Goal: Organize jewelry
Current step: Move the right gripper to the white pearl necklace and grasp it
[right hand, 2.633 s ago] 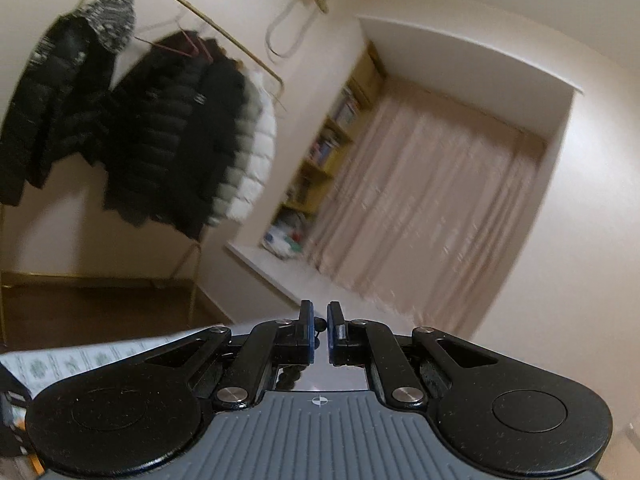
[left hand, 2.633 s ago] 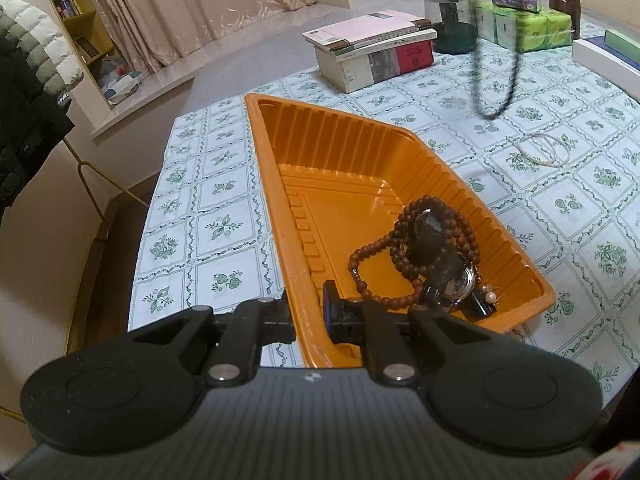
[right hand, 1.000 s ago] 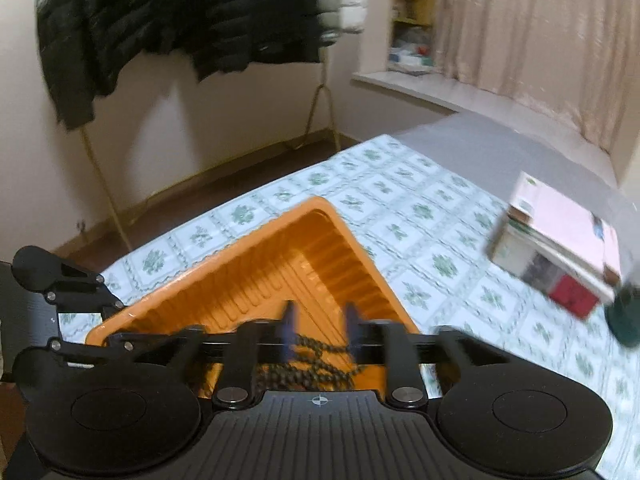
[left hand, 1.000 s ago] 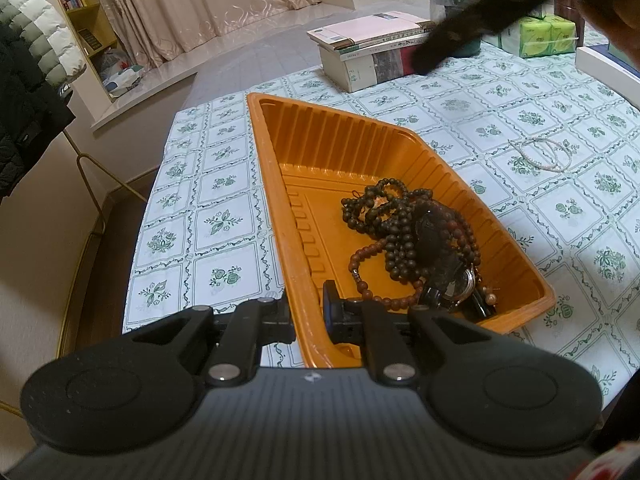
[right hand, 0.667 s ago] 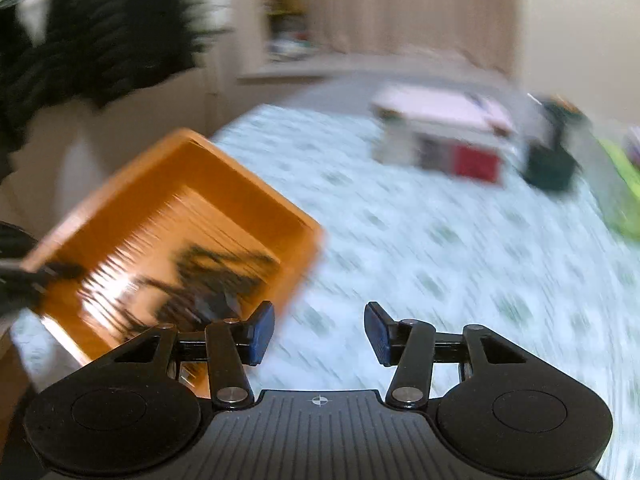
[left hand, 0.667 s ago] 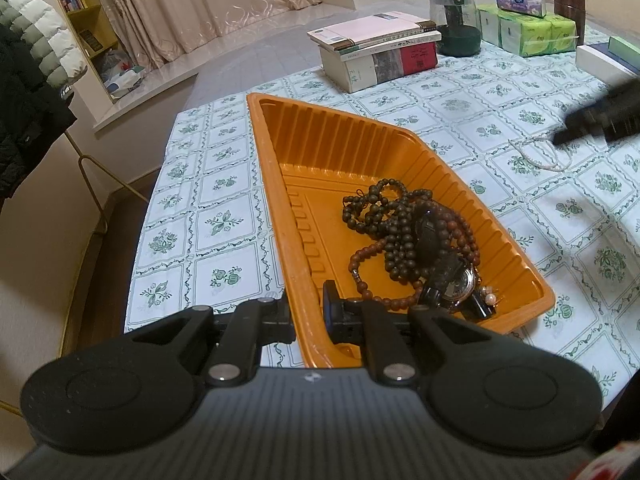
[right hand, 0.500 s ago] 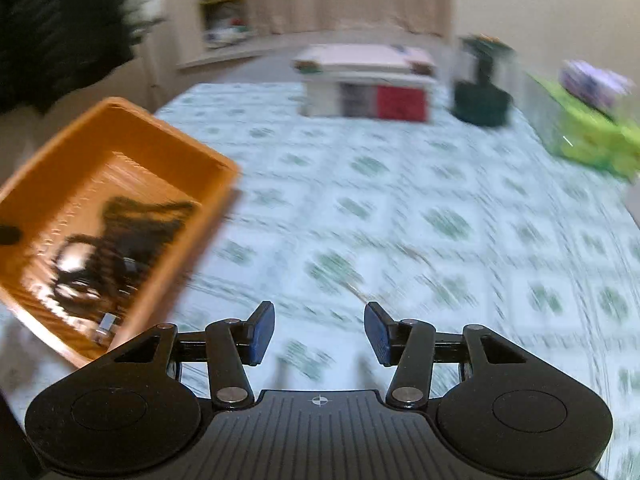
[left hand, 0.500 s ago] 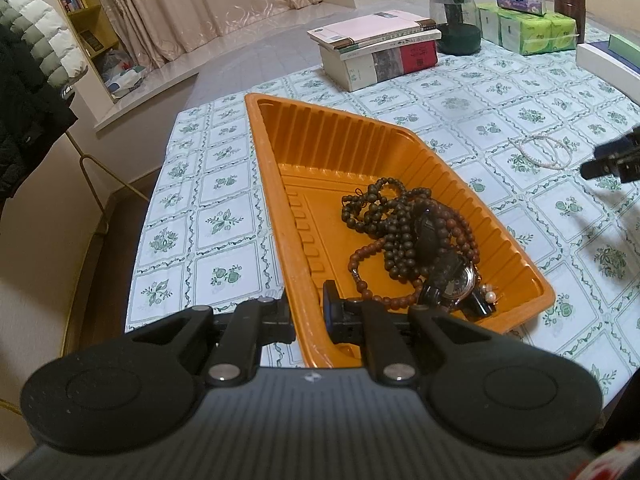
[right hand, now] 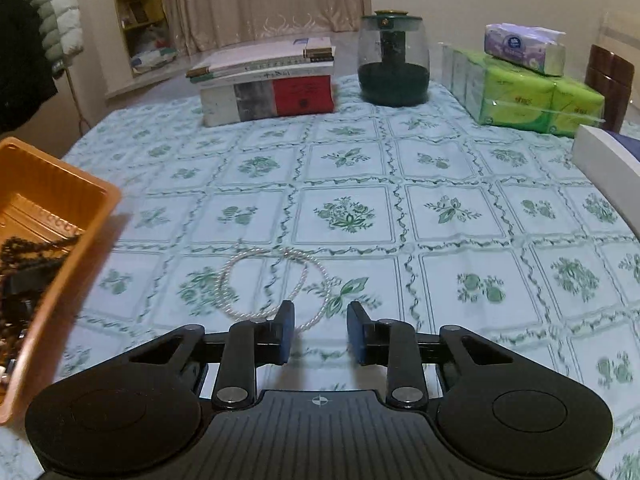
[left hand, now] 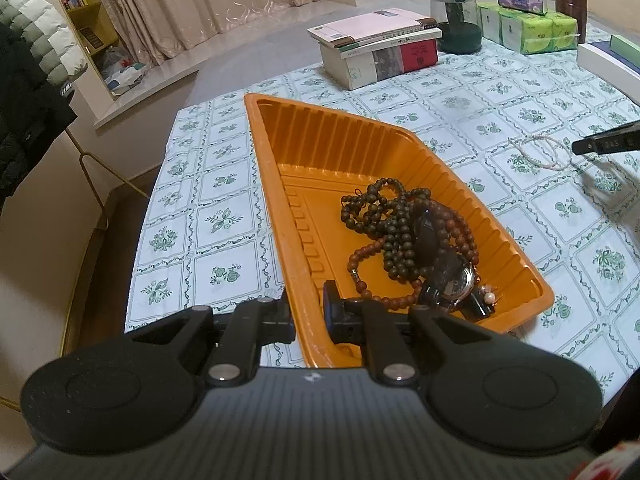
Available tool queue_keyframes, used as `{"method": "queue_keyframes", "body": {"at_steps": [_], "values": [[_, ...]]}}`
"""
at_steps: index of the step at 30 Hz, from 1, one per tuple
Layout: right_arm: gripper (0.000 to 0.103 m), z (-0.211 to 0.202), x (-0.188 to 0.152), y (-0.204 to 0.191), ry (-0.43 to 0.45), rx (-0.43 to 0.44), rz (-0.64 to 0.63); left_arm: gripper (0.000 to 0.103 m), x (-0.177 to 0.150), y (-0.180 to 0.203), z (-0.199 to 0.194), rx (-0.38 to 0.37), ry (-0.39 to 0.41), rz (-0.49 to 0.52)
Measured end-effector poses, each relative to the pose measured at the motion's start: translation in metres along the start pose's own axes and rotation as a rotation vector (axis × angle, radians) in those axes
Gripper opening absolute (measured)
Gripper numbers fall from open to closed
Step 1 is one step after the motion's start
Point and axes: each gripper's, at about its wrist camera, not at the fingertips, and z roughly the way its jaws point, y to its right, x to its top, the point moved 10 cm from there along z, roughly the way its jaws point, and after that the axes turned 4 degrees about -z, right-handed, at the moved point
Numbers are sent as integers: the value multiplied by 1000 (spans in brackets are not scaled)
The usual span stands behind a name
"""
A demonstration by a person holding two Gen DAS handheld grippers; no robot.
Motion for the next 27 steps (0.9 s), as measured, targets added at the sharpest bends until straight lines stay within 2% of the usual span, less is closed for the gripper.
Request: {"method": "queue_keyframes", "body": {"at_steps": [3,8,10,12,17,27], "values": [[21,14,2,2,-23,-15,-16,11,0,0,0,0,0,1],[17,32,1,-3,-48,-38,-81,11,0,1,1,1,-3,4],[5,33,1,-6,-60,-35,-96,11,0,1,1,-1,-3,3],[1,29,2,-6,-73,-35,-101,11,0,1,1,-1,-3,4],[1,-6,20,-9,-10,-49,-157,11,0,0,2,-3,-4,8],[1,-112,99,-30,191,-50,-300,11,-1,0,3,-12,-3,17]]}}
